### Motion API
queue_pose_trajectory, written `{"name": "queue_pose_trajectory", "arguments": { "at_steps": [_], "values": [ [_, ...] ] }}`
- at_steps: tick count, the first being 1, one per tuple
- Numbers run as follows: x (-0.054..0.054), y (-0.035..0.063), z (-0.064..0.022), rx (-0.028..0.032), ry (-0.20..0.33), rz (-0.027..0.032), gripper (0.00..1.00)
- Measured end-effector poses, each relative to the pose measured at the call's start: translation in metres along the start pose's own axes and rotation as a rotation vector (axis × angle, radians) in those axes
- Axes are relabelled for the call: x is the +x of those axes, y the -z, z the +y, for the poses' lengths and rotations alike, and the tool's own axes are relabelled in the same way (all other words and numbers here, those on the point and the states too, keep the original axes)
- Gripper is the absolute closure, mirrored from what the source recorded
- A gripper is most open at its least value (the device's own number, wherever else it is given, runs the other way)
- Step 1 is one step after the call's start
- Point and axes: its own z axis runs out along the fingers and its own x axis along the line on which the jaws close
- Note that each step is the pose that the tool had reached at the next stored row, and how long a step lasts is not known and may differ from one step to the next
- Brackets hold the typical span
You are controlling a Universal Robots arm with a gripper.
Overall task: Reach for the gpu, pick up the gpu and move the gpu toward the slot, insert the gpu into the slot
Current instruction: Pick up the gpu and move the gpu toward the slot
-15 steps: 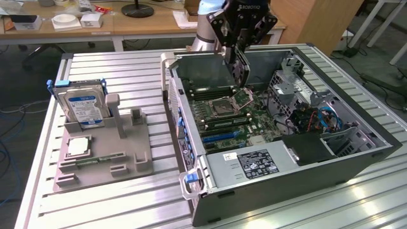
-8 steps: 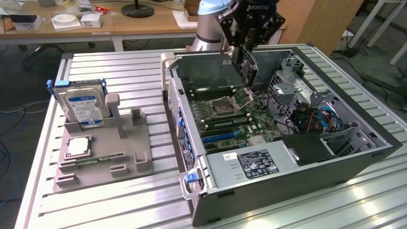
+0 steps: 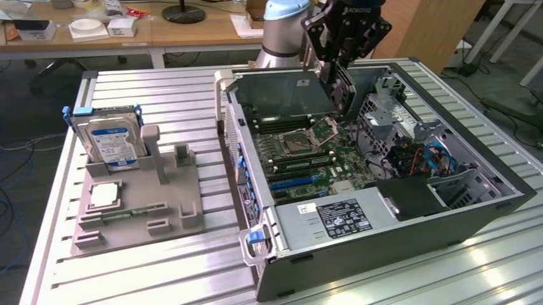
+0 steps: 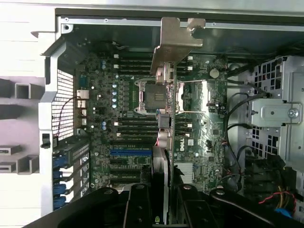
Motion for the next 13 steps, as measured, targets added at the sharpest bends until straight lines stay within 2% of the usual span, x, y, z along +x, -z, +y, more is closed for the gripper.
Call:
{"name": "queue_pose_trajectory", "arguments": {
  "at_steps": [13],
  "values": [
    [-0.024,-0.0009,0.0001,0.0,0.001,0.0001,0.73]
  ]
}}
